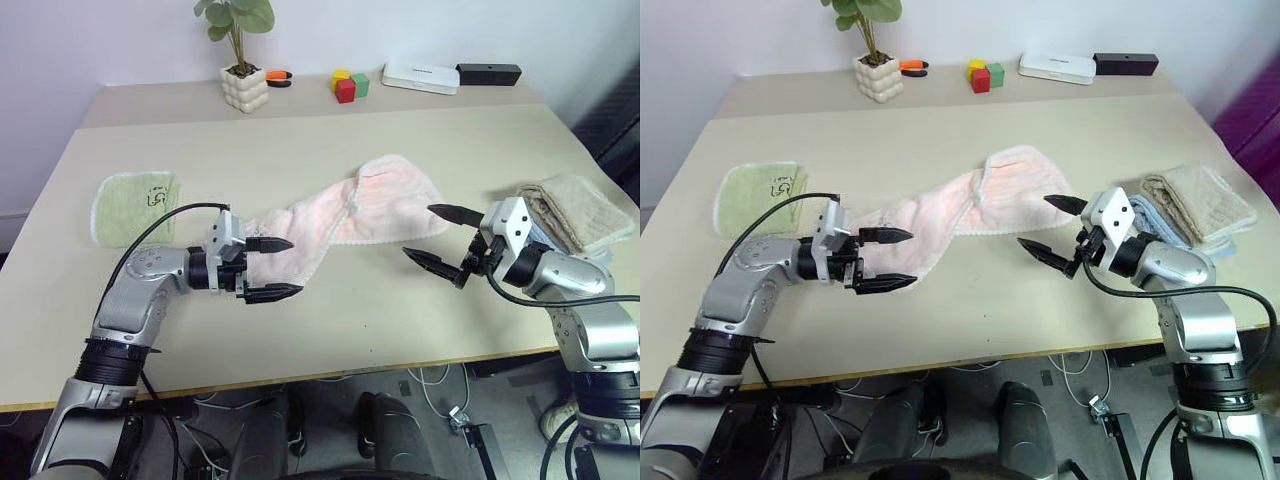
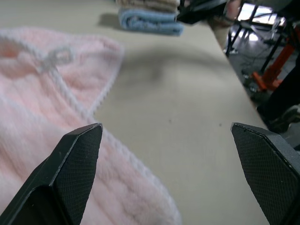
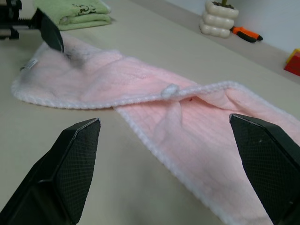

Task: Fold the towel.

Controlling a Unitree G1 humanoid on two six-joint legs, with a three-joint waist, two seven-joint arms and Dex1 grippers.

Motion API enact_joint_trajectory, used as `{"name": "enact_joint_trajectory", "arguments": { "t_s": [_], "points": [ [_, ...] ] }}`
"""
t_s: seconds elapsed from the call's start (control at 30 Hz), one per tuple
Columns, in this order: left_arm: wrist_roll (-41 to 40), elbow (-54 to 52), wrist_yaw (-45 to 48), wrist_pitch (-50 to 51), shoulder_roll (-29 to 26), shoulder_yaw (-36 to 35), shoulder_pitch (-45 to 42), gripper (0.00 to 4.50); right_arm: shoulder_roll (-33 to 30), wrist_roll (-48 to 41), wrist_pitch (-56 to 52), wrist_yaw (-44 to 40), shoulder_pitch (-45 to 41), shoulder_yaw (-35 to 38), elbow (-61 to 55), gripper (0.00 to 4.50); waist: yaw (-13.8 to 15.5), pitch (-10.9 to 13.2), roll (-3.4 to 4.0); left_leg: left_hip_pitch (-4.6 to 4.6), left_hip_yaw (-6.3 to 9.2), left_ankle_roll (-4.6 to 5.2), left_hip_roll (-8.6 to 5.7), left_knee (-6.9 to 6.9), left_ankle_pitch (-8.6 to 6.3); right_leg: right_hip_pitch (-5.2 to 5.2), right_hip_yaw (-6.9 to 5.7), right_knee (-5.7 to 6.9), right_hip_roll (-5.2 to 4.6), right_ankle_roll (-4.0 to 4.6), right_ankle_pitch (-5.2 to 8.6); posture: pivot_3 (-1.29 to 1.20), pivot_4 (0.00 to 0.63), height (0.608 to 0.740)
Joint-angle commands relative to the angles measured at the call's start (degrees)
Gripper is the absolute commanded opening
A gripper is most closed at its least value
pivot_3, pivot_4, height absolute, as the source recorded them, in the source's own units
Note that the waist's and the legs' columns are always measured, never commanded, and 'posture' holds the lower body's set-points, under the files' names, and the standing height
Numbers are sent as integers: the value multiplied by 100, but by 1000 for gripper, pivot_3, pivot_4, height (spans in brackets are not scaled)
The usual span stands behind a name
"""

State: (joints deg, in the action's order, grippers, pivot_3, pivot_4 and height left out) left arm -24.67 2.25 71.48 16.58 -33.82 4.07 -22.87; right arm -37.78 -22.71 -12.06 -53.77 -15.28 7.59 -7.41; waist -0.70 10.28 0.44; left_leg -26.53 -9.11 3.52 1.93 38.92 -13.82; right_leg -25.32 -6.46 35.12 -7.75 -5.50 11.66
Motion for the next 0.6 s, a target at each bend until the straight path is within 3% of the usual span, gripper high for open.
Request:
{"name": "enact_joint_trajectory", "arguments": {
  "t_s": [0.03,0.6],
  "points": [
    [124,-306,-83,-68,-54,87,102,4500,39,-11,138,29,-207,23,29,4461,14,0,0,0,0,0,0,0,0,0,0,0,0,0,0,0,150,740],
    [884,-585,-403,-337,-709,201,686,4500,754,264,565,133,-892,-562,601,4461,-8,0,3,2,3,0,0,-1,-2,-13,-2,-2,-2,1,0,0,150,740]
  ]
}}
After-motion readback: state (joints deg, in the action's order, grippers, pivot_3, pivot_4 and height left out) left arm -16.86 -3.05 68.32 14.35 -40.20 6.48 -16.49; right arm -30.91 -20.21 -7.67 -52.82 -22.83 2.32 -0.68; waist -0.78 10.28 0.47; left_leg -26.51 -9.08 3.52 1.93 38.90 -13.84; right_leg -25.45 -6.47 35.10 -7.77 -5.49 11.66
